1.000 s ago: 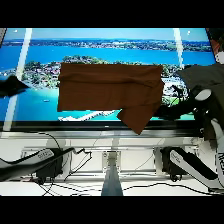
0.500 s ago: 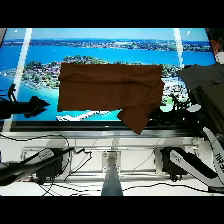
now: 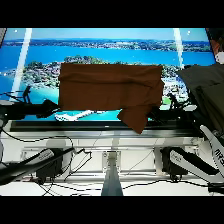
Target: Fold the clothes and pants, and hang the long-sleeved shirts on hangers.
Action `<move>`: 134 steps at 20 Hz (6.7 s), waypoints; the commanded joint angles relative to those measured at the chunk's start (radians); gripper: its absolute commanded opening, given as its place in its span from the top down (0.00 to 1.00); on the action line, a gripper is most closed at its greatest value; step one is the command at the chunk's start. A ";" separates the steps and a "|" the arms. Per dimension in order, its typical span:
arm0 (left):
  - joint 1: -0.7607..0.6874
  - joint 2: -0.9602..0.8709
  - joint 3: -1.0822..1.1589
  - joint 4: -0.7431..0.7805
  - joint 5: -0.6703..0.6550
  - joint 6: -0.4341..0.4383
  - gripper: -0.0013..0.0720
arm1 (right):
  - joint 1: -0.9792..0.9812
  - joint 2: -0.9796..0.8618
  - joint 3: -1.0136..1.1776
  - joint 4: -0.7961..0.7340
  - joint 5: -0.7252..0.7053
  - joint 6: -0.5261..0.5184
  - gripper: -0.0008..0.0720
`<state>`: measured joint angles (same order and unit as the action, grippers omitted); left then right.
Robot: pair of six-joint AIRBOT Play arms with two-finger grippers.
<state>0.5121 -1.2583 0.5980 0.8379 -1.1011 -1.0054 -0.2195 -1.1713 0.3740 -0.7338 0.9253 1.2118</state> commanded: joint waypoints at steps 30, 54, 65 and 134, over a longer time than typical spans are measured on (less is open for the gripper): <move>-0.417 -0.296 0.583 -0.174 0.776 -0.073 0.97 | 0.270 -0.236 0.660 0.197 -0.727 0.053 0.97; -0.320 -0.569 0.686 -0.106 0.327 -0.105 0.03 | 0.270 -0.327 0.679 0.019 -0.394 0.055 0.05; -0.317 -0.207 0.743 0.146 -0.065 0.019 0.96 | 0.375 -0.328 0.880 -0.001 -0.090 0.071 0.97; -0.392 0.158 0.742 0.142 -0.169 0.026 0.12 | -0.048 -0.052 1.402 -0.777 0.492 0.325 0.97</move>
<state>0.1169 -1.1046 1.3403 0.9764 -1.2709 -0.9794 -0.1177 -1.3560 1.7374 -1.3117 1.3167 1.4765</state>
